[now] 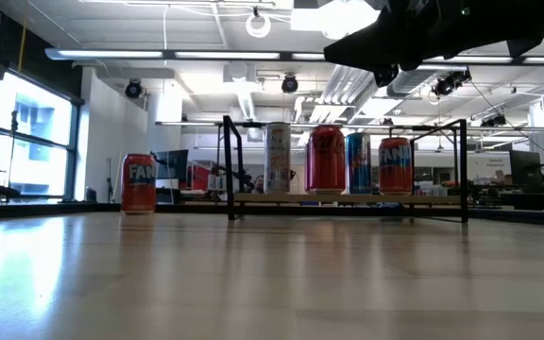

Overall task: Place canned beverage on shelf
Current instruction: Put the white-yellow soda can aligned with the white-yellow soda can on the shelf

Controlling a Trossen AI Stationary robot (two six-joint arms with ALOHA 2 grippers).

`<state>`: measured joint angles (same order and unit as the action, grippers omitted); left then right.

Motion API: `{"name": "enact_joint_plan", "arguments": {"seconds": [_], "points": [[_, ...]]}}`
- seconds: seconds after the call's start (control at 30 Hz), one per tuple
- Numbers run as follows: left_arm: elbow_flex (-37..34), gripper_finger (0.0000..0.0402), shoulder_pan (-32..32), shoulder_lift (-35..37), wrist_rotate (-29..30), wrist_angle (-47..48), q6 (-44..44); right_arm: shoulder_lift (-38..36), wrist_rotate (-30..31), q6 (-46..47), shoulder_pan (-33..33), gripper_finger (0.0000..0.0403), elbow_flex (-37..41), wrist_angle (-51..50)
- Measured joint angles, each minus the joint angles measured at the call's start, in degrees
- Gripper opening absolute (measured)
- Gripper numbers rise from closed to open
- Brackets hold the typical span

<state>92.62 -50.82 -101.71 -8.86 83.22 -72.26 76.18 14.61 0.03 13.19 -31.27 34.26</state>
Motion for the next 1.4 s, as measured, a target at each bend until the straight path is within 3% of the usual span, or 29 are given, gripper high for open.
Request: {"name": "enact_joint_plan", "arguments": {"seconds": [0.47,0.57,0.73,0.93,1.1,1.27,1.4], "points": [[-5.9,0.0311,1.0,-0.1,-2.8,-2.6,3.0,0.0,0.0,0.0,0.0,0.0000,0.0,-0.2],[-5.9,0.0289,2.2,0.0,-1.5,-2.7,5.1,0.0,0.0,0.0,0.0,0.0000,0.0,-0.2],[-5.9,0.0232,6.9,1.2,6.1,-2.6,9.1,0.0,-0.1,-0.3,0.1,0.0000,0.0,-0.4],[-3.4,0.0232,18.4,3.4,11.5,-2.8,17.9,0.0,-0.1,-1.2,0.1,0.0000,0.0,-0.2],[1.8,0.0232,32.7,3.7,12.4,-0.8,29.4,0.0,0.2,-2.5,0.1,0.0000,0.0,-0.6],[6.7,0.0232,47.8,2.8,10.5,-1.1,37.8,0.0,0.2,-2.6,0.1,0.0000,0.0,-1.6],[8.7,0.0232,55.7,1.0,7.6,0.2,42.9,0.0,0.3,-3.5,0.1,0.0000,0.0,-1.7]]}}
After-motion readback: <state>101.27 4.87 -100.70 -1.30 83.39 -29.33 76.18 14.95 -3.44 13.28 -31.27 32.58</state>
